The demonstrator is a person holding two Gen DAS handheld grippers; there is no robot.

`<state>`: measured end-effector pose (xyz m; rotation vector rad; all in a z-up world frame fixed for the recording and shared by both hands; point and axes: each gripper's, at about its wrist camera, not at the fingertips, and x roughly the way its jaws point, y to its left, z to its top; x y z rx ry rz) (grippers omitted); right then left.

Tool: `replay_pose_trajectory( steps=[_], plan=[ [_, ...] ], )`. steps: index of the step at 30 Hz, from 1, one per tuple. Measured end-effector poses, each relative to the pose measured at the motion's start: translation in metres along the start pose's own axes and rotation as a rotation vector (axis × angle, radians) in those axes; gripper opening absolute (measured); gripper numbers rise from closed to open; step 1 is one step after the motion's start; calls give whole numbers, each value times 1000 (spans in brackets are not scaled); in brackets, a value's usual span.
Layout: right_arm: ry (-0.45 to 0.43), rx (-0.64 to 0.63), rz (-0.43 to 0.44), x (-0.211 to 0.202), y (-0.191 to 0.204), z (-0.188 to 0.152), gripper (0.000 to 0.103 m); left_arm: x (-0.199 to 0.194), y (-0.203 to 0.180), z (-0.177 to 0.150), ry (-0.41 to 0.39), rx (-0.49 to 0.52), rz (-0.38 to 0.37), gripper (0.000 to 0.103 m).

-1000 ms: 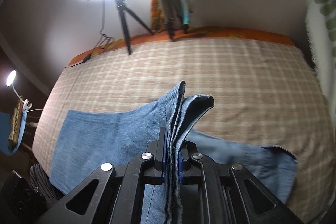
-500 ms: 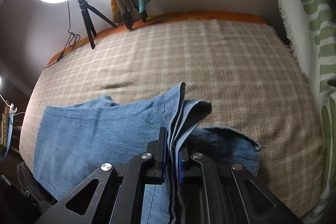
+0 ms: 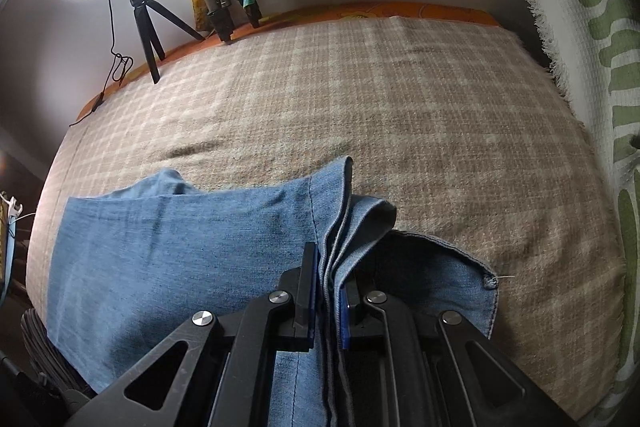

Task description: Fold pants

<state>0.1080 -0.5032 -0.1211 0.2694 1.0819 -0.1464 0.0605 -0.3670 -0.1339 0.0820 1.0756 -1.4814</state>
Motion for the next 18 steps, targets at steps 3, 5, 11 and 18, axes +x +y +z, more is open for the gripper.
replay_pose_trajectory(
  steps=[3, 5, 11, 18],
  plan=[
    [-12, -16, -24, -4, 4, 0, 6, -30, 2, -11, -32, -8, 12, 14],
    [-47, -12, -22, -15, 6, -1, 6, -61, 7, -21, -69, -16, 42, 15],
    [-34, -50, -102, -10, 9, -2, 6, -169, 32, -68, -201, -40, 256, 16],
    [-41, -48, -208, -13, 5, -5, 36, -247, 81, -133, -249, -168, 536, 16]
  ],
)
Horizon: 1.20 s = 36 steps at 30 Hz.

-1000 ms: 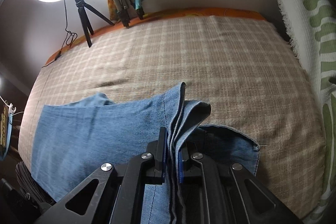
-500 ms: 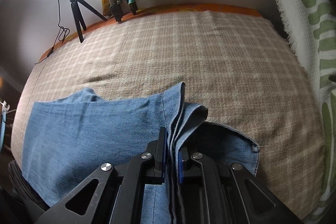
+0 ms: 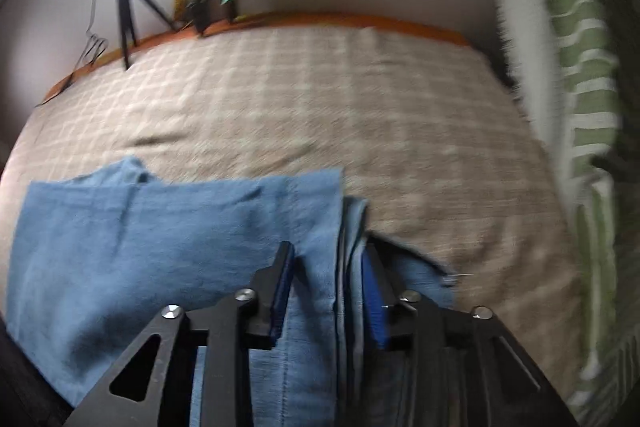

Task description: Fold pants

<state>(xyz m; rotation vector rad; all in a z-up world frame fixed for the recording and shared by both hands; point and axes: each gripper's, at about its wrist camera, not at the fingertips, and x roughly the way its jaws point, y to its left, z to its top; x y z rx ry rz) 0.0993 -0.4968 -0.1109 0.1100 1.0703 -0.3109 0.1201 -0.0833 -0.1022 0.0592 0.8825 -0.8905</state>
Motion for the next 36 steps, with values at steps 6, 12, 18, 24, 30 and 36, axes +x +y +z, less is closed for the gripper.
replay_pose_trajectory(
  steps=[6, 12, 18, 24, 30, 36],
  plan=[
    [-135, -37, -2, -60, 21, 7, 38, 12, 25, -34, 48, -67, 88, 16],
    [-164, -169, 191, -84, 107, 4, 38, 13, 26, -58, 40, -38, 115, 16],
    [-107, -335, 393, -66, 226, -4, 40, -6, 34, -67, -9, -109, 91, 16],
    [26, -400, 511, -27, 328, -1, 48, -21, 45, -79, -52, -235, 37, 32],
    [155, -363, 548, 8, 387, 11, 55, -17, 60, -86, -89, -395, -74, 32],
    [257, -403, 434, 27, 427, 13, 56, -19, 67, -93, -135, -474, -178, 30]
  ],
)
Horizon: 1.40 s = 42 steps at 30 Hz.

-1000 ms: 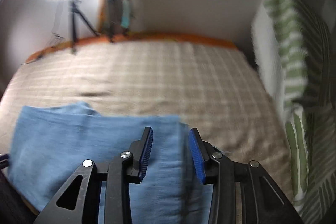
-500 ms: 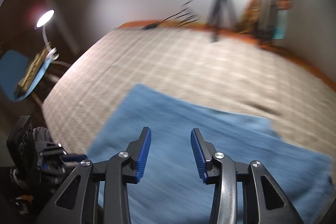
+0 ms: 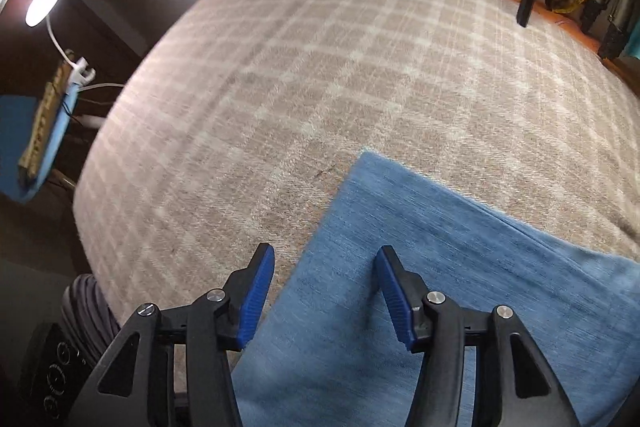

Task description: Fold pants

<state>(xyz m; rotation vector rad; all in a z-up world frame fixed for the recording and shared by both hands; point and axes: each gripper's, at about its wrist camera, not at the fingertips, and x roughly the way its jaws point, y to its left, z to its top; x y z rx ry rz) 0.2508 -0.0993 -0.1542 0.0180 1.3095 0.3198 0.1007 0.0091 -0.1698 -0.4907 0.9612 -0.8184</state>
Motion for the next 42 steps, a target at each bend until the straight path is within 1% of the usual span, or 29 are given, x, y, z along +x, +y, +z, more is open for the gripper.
replay_pose_trajectory(
  steps=[2, 3, 4, 6, 8, 9, 11, 12, 13, 14, 15, 16, 19, 21, 23, 26, 27, 28, 29, 30, 31, 32, 33, 34, 35, 37, 39, 42],
  plan=[
    [36, -15, -35, 7, 11, 4, 58, -3, -6, -2, -11, 11, -27, 30],
    [56, -25, -52, 11, 16, 7, 62, -3, -12, -2, -15, 38, -36, 30],
    [81, -42, -84, 16, 22, 9, 63, -3, -17, -3, -16, 59, -33, 30],
    [113, -70, -140, 24, 32, 11, 63, -4, -31, -4, -19, 116, -16, 30],
    [146, -118, -201, 34, 42, 11, 61, -9, -38, -5, -37, 147, 27, 30],
    [149, -129, -221, 36, 45, 11, 56, -12, -38, -5, -44, 147, 41, 33],
    [141, -138, -253, 37, 47, 11, 42, -19, -33, -5, -54, 135, 74, 34],
    [135, -137, -260, 36, 47, 12, 25, -21, -29, -4, -53, 123, 84, 37],
    [127, -120, -249, 33, 43, 14, 16, -22, -25, -3, -48, 105, 95, 43],
    [122, -93, -218, 30, 38, 15, 10, -19, -20, -1, -40, 76, 105, 46],
    [112, -56, -178, 27, 31, 16, 5, -16, -15, 1, -32, 46, 108, 46],
    [97, -31, -148, 22, 26, 16, 3, -13, -10, 4, -24, 24, 108, 46],
    [49, -11, -106, 9, 16, 12, 1, -1, -5, 7, -6, -14, 106, 46],
    [26, 3, -83, 1, 12, 9, 0, 9, -2, 8, 19, -50, 72, 46],
    [-1, 12, -68, -11, 7, 4, 0, 15, -3, 9, 32, -51, 51, 46],
    [-32, 27, -48, -25, 2, 0, 0, 18, -10, 6, 18, -30, 22, 43],
    [-38, 33, -42, -29, 1, 6, 0, 17, -13, 6, 5, -20, 14, 36],
    [-45, 36, -39, -32, -2, 9, 0, 18, -15, 6, -6, -13, 13, 23],
    [-49, 36, -39, -36, -3, 7, 0, 17, -16, 6, -17, -9, 10, 19],
    [-46, 31, -35, -37, -3, 7, 0, 15, -17, 6, -32, -4, 8, 19],
    [-42, 25, -33, -31, 3, 11, 6, 15, -19, 8, -40, 2, 7, 18],
    [-37, 19, -30, -31, 4, 12, 8, 13, -23, 8, -52, 21, 11, 17],
    [-22, 14, -40, -31, 5, 12, 17, 10, -26, 7, -60, 43, 18, 17],
    [-11, 10, -46, -30, 9, 15, 40, 9, -31, 9, -67, 62, 27, 16],
    [-11, 6, -58, -31, 11, 15, 45, 8, -34, 9, -74, 71, 24, 16],
    [1, -21, -89, -31, 17, 15, 46, 10, -39, 11, -86, 81, 24, 16],
    [29, -34, -95, -24, 22, 16, 46, 9, -45, 11, -98, 103, 29, 16],
    [79, -71, -153, -10, 32, 15, 48, 10, -53, 11, -105, 133, 35, 16]
  ],
)
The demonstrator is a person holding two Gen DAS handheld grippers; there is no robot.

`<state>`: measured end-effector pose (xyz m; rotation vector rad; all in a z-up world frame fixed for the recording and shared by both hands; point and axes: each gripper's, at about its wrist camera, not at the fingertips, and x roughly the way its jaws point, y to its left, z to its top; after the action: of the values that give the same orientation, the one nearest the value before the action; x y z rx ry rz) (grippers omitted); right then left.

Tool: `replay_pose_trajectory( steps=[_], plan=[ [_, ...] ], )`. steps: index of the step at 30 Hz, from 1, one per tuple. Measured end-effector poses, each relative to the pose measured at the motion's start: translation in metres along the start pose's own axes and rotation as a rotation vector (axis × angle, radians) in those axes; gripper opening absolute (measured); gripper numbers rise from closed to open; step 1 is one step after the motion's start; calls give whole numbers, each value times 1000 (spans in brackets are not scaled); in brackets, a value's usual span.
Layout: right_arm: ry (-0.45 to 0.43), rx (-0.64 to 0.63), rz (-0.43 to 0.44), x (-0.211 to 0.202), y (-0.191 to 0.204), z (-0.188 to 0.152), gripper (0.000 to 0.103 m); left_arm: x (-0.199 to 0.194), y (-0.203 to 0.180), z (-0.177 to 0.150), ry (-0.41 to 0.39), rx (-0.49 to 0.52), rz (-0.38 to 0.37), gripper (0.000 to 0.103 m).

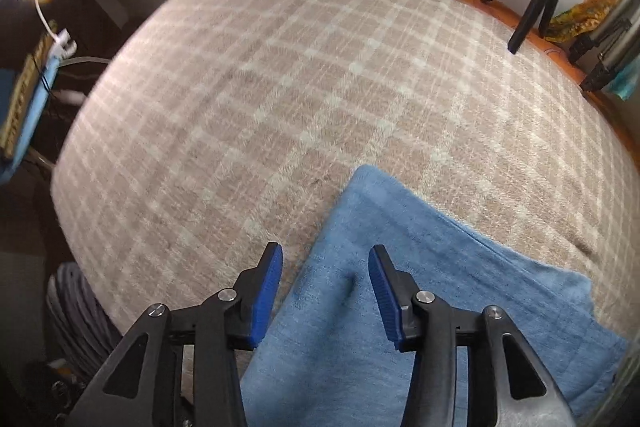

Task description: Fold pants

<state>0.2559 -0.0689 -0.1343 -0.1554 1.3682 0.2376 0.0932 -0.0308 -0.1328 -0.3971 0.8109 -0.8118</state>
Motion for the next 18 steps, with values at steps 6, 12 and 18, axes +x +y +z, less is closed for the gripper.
replay_pose_trajectory(
  steps=[6, 12, 18],
  plan=[
    [52, -6, -71, 21, 3, -3, 22, 15, -8, 4, 8, -2, 19, 16],
    [-27, 58, 6, 9, -19, -14, 4, 24, 12, 0, 49, -118, 66, 40],
    [-136, 132, 98, -18, -46, -34, 3, 32, 1, 8, 29, -71, -24, 16]
  ],
)
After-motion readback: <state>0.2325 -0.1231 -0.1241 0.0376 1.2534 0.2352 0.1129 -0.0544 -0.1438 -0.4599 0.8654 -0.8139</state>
